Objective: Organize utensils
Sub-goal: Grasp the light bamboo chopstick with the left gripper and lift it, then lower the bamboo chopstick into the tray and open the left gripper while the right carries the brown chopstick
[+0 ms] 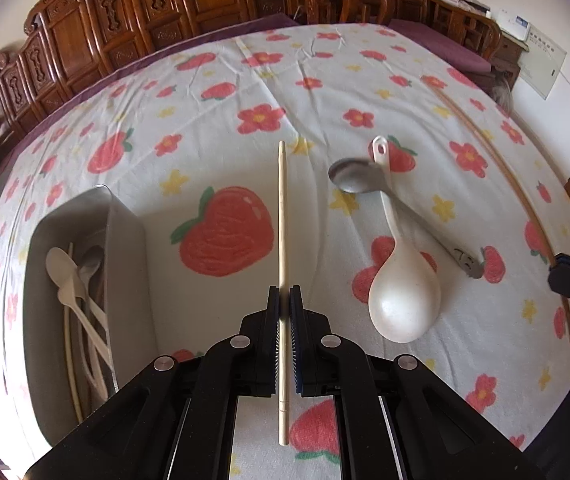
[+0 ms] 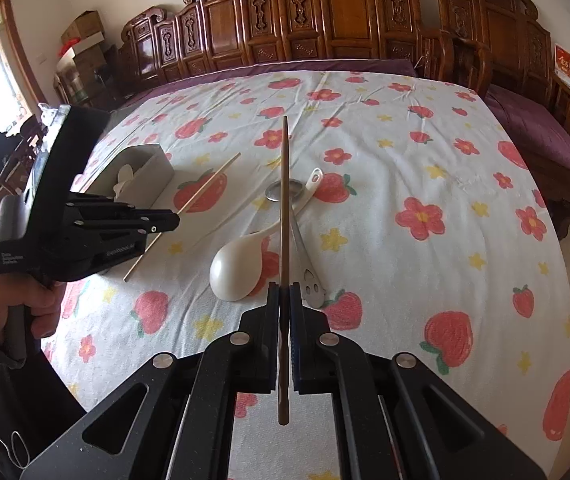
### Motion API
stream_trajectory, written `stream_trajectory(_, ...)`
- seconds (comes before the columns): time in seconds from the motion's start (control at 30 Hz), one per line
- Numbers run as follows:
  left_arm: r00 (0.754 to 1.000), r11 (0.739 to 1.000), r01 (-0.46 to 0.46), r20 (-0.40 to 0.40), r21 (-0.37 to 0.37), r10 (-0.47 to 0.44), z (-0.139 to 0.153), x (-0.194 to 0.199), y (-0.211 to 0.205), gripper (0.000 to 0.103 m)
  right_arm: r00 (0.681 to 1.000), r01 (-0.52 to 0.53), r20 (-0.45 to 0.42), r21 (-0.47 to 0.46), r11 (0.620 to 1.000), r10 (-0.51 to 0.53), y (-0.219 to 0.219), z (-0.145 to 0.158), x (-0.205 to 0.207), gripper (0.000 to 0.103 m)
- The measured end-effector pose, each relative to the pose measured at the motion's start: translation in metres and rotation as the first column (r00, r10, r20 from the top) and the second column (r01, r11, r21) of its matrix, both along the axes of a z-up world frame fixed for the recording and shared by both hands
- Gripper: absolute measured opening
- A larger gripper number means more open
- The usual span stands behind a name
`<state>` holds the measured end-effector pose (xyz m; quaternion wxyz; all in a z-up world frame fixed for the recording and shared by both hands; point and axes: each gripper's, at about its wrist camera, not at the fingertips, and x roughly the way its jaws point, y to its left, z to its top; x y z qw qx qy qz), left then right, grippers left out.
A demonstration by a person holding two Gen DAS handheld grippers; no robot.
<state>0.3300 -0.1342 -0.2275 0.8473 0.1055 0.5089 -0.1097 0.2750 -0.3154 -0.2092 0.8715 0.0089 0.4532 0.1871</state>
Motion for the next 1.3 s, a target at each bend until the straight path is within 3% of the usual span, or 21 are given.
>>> stream_trajectory(0.27,0.998,0.999,0.014,0.067,-0.029,-0.012,0.034,-0.016,0.016,0.004,0.999,-0.028,0.019,0.011,1.0,0.028,0.011,0.01,-0.006,0.006)
stream_trajectory(0.6,0.993,0.999,-0.004,0.115,-0.05,0.01,0.058,-0.029,0.048,0.004,0.996,-0.074,0.041,0.006,0.997,0.074,0.033,0.019,-0.015,0.006)
stream_trajectory(1.0,0.987,0.995,-0.08,0.133,-0.058,0.087,0.063,-0.029,0.107,0.005,0.989,-0.138,0.061,-0.01,0.99,0.138,0.075,0.03,-0.02,0.006)
stream_trajectory(1.3,0.979,0.985,-0.155,0.12,-0.073,0.163,0.05,-0.026,0.146,0.005,0.983,-0.178,0.056,0.004,0.984,0.177,0.114,0.033,-0.021,0.006)
